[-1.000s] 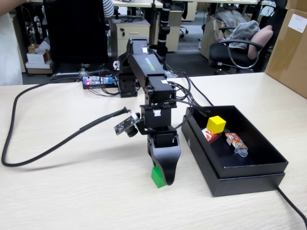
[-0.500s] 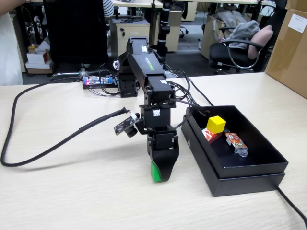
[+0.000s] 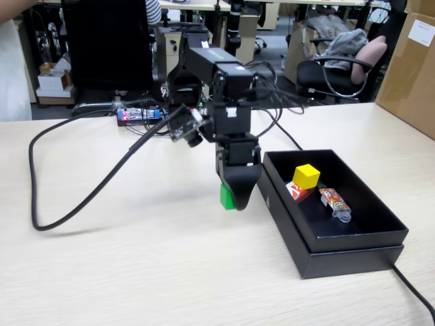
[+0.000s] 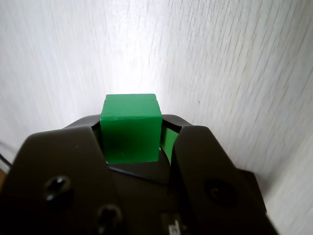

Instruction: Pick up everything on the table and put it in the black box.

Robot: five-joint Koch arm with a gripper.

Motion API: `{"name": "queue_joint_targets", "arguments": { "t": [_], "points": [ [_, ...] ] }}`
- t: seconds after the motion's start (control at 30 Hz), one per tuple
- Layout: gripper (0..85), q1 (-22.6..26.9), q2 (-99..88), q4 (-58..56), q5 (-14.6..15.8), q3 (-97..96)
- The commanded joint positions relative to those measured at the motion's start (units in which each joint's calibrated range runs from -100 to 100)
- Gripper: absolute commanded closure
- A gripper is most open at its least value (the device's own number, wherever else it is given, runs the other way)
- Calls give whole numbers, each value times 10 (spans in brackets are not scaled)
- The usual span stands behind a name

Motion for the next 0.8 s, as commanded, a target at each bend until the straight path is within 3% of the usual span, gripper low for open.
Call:
{"name": "queue_joint_targets", "arguments": {
  "t": [0.0, 0.23, 0.43, 0.77],
  "points": [
    [693, 14, -100, -18, 5, 17],
    [693, 82, -240, -40, 21, 13],
    [692, 126, -254, -40, 36, 13],
    [692, 120, -90, -31, 42, 42]
  ]
}}
